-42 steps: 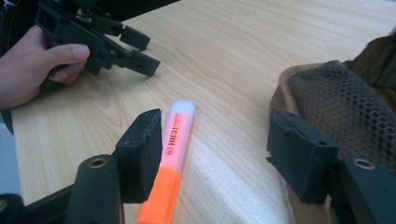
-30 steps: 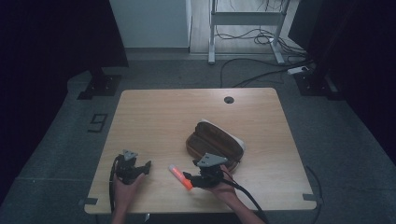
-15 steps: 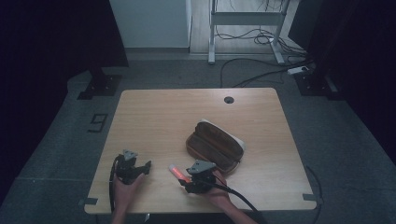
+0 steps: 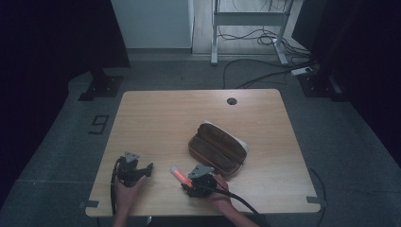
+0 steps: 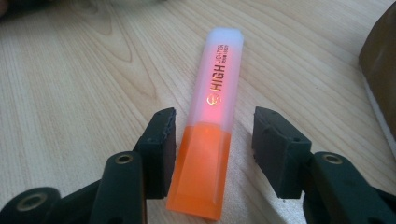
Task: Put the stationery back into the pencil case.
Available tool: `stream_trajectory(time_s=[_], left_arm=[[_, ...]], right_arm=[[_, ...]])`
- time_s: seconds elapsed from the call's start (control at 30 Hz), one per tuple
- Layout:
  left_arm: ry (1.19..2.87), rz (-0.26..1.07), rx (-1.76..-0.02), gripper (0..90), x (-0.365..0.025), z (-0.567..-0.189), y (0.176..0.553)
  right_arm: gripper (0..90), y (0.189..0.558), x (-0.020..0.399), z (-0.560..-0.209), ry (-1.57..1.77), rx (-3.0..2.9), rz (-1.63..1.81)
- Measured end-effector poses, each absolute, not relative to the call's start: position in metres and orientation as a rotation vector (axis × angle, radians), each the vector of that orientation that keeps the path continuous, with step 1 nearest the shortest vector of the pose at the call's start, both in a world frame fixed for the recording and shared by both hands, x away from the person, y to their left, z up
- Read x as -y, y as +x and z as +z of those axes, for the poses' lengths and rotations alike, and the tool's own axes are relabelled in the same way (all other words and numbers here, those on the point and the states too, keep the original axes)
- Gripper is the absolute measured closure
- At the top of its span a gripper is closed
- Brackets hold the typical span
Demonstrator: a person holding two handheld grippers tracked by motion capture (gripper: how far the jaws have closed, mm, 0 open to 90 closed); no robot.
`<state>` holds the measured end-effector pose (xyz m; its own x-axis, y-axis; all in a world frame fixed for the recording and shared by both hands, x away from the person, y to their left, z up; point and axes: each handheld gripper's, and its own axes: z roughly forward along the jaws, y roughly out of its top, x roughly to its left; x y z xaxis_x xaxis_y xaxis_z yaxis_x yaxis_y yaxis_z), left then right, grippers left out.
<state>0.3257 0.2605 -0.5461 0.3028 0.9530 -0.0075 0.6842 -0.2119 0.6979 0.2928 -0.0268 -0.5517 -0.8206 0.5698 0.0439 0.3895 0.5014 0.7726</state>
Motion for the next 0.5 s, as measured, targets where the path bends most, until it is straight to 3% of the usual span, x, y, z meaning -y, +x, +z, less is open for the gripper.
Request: stream_trajectory(time_s=[0.2, 0.4, 0.5], left_arm=[[1.976, 0.582, -1.45, 22.1, -0.2605, -0.5461, 0.3257], [1.976, 0.581, -1.45, 22.1, -0.2605, -0.5461, 0.3257], [1.976, 0.581, -1.45, 22.2, -0.2605, -0.5461, 0.3257]], right_arm=[[52.5, 0.2922, 0.0268, -0.5517, 0.806, -2.511, 1.192], [64.5, 0.2924, 0.0286, -0.5503, 0.821, -2.508, 1.178], [65.4, 0.2935, 0.0296, -0.5501, 0.835, -2.503, 1.175]])
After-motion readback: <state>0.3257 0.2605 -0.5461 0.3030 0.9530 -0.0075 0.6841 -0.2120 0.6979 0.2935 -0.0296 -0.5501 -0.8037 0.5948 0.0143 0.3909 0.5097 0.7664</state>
